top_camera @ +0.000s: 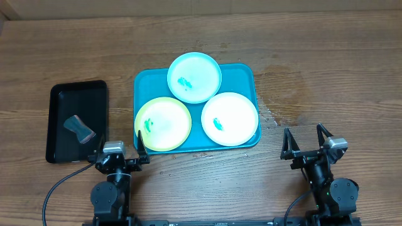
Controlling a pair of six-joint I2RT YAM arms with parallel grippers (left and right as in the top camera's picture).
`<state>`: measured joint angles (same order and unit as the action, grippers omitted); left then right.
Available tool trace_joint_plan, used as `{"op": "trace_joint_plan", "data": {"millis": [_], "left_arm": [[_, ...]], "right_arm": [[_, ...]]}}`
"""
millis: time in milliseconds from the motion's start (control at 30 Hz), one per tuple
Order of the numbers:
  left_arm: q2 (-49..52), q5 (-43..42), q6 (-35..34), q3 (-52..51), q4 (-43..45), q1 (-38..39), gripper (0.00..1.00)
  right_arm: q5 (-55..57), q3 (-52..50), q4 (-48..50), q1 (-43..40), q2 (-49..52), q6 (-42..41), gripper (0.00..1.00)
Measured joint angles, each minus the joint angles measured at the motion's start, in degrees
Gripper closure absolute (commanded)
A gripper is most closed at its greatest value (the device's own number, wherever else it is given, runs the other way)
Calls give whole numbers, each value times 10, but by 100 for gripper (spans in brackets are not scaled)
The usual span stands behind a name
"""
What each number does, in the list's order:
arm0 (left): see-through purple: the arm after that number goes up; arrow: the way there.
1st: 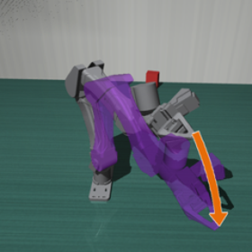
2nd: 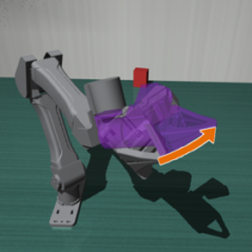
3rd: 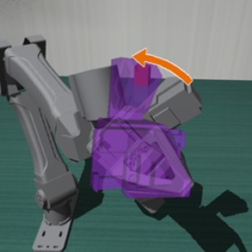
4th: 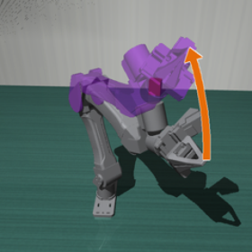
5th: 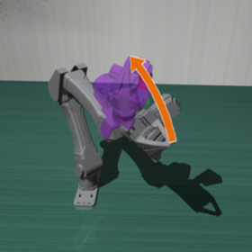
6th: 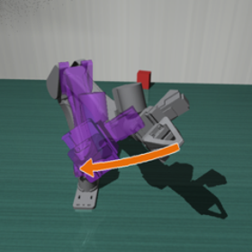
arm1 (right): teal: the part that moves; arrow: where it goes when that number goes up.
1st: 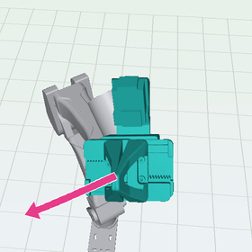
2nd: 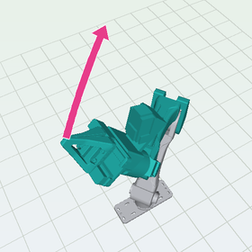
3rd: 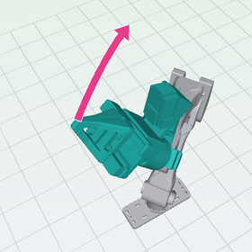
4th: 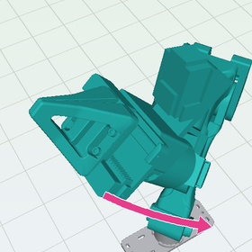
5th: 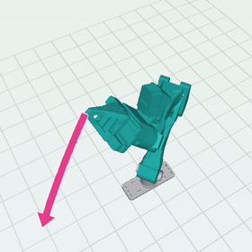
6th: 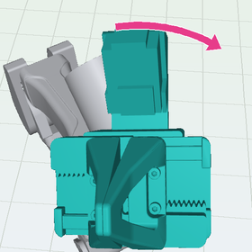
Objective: Clean dirty plates on tray and stack at the side
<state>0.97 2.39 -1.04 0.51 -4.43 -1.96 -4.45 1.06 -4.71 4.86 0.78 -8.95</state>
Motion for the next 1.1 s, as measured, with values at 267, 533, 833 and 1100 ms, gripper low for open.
{"op": "trace_joint_plan", "data": {"millis": [267, 533, 833, 1100], "left_arm": [[0, 0, 0, 0, 0, 0, 1], [0, 0, 0, 0, 0, 0, 0], [0, 0, 0, 0, 0, 0, 0], [0, -25, -12, 0, 17, 0, 0]], "right_arm": [[0, 0, 0, 0, 0, 0, 0], [0, 0, 0, 0, 0, 0, 0], [0, 0, 0, 0, 0, 0, 0], [0, 0, 0, 0, 0, 0, 0]]}}
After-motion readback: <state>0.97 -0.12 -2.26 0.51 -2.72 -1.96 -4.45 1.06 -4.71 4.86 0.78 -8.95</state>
